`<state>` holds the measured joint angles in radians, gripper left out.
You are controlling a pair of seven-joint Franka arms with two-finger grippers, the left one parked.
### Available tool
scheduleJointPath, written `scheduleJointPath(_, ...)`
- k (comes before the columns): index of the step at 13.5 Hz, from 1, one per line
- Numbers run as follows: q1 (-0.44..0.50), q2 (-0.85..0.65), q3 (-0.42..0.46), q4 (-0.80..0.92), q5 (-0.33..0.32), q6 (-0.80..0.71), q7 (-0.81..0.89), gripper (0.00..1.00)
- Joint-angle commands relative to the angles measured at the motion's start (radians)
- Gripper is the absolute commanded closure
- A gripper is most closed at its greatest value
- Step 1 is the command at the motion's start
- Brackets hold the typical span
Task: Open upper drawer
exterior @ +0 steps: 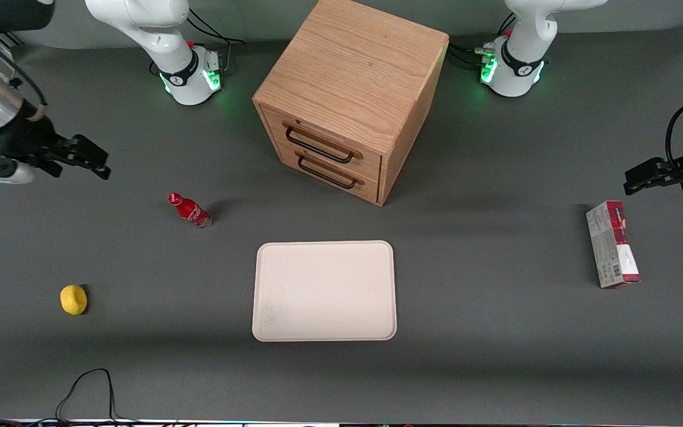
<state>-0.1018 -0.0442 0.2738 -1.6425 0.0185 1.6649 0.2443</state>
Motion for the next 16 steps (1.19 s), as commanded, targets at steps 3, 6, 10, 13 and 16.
scheduleJointPath(3, 0.017, 0.087, 0.252, 0.061, -0.022, -0.002, 0.046, 0.00)
scheduleJointPath(6, 0.020, 0.162, 0.373, 0.114, -0.022, -0.002, 0.032, 0.00)
scheduleJointPath(10, 0.020, 0.274, 0.502, 0.151, -0.115, -0.007, -0.383, 0.00)
scheduleJointPath(13, 0.020, 0.302, 0.542, 0.155, -0.066, -0.013, -0.428, 0.00)
scheduleJointPath(16, 0.021, 0.306, 0.544, 0.139, 0.130, -0.013, -0.421, 0.00)
